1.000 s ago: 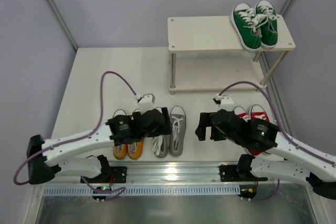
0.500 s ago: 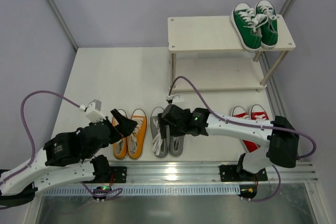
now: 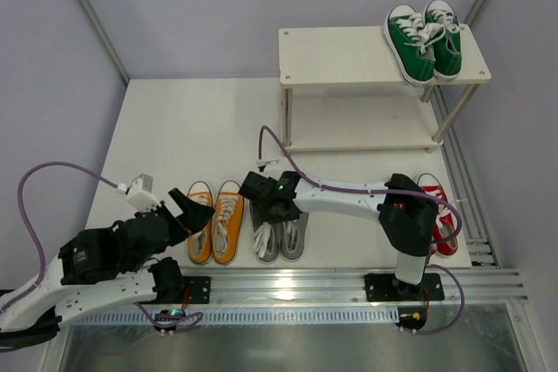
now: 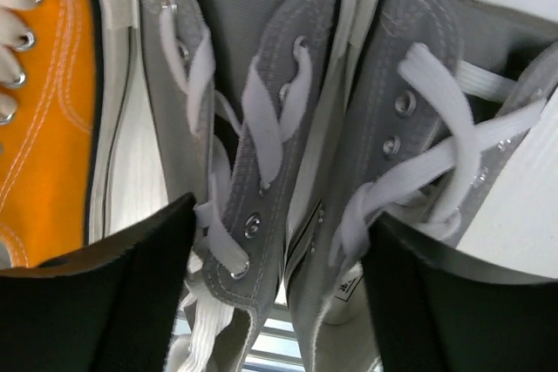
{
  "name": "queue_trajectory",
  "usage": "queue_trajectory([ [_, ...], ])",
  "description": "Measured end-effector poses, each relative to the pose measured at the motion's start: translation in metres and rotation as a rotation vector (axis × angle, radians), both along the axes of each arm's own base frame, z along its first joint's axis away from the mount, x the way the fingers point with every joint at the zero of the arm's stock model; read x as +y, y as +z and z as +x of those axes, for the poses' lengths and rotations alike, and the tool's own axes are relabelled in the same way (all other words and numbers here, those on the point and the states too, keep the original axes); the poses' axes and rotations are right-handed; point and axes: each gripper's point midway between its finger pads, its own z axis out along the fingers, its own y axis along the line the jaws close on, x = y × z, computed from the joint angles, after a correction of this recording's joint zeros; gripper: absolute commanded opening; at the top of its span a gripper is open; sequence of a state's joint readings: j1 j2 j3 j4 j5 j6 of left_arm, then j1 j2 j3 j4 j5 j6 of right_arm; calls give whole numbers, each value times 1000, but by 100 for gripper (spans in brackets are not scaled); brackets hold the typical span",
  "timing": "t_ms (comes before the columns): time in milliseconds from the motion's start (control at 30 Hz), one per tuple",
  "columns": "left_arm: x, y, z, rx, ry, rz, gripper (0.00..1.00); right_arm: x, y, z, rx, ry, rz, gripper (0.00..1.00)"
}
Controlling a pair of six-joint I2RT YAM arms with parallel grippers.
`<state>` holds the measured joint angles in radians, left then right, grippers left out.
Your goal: Place and organize the shoes onto the shoe shelf
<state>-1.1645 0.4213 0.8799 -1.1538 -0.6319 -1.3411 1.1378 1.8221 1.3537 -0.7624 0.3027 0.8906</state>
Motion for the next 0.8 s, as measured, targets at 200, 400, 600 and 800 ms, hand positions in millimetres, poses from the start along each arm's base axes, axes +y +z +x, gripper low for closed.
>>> queue_trajectory([
  [200, 13, -1, -5, 0, 14, -23, 99, -14, -14, -2, 8, -40, -32, 55],
  [400, 17, -6, -7, 5, 14, -13, 100, -26, -6, -12, -12, -12, 40, 18],
  [600, 17, -12, -7, 11, 11, 4, 100, -34, -5, -13, -7, 51, 9, 4],
  [800, 16, -13, -7, 14, 9, 5, 99, -43, 2, -14, -15, 110, -30, 4],
])
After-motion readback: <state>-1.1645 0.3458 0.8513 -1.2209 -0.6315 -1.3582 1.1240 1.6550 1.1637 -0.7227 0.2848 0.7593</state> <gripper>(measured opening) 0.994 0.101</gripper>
